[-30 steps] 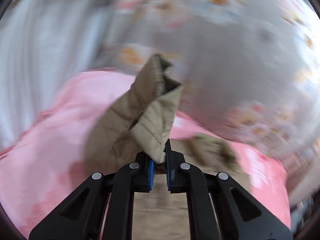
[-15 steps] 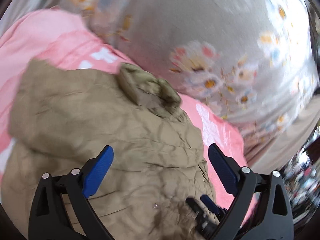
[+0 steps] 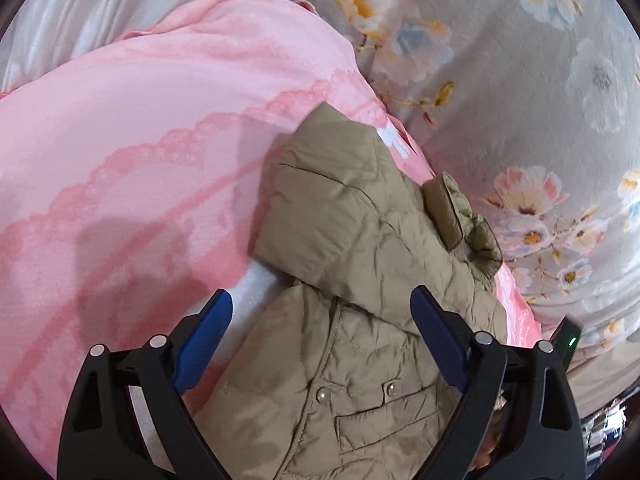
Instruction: Fold large clothes
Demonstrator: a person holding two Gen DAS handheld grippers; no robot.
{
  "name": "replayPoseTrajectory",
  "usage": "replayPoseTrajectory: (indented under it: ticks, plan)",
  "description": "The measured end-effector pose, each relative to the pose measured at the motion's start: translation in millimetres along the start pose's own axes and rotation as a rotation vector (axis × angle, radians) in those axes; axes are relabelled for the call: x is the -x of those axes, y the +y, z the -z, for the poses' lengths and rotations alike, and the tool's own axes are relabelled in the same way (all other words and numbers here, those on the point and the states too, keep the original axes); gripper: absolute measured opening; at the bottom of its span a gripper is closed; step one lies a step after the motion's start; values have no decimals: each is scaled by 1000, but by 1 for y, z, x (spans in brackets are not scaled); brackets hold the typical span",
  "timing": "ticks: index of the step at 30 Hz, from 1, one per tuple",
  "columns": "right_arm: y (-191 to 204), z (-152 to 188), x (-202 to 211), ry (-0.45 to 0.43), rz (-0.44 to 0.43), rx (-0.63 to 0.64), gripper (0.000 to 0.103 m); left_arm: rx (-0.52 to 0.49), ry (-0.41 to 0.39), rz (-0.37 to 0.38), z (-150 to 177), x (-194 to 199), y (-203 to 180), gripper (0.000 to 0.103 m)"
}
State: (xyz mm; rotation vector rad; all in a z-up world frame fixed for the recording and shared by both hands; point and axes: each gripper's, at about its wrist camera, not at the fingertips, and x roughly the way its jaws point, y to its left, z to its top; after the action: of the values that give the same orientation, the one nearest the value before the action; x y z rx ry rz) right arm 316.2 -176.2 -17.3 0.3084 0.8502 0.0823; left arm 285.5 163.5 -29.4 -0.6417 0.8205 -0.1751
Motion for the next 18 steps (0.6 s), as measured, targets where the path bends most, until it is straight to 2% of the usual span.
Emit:
replayPoseTrajectory:
  ticks: [4, 6, 9, 11, 16, 18]
  plan:
    - [5, -41, 64, -195, 63, 72, 3, 14, 42, 74, -4, -7, -8, 87]
    - [-1, -60, 87, -260, 105, 90, 3, 40, 68, 124, -8, -16, -18, 87]
    - [-21, -78, 115, -333, 225, 110, 3, 51, 96, 176, -14, -31, -37, 87]
    - [-42, -79, 119, -337, 282, 98, 3, 45, 106, 189, -19, -43, -50, 87]
    - [-101, -67, 102, -270, 321, 13, 3, 99, 159, 205, -33, -91, -68, 87]
    - [-119, -58, 92, -240, 321, -18, 3, 112, 187, 160, -36, -115, -71, 87]
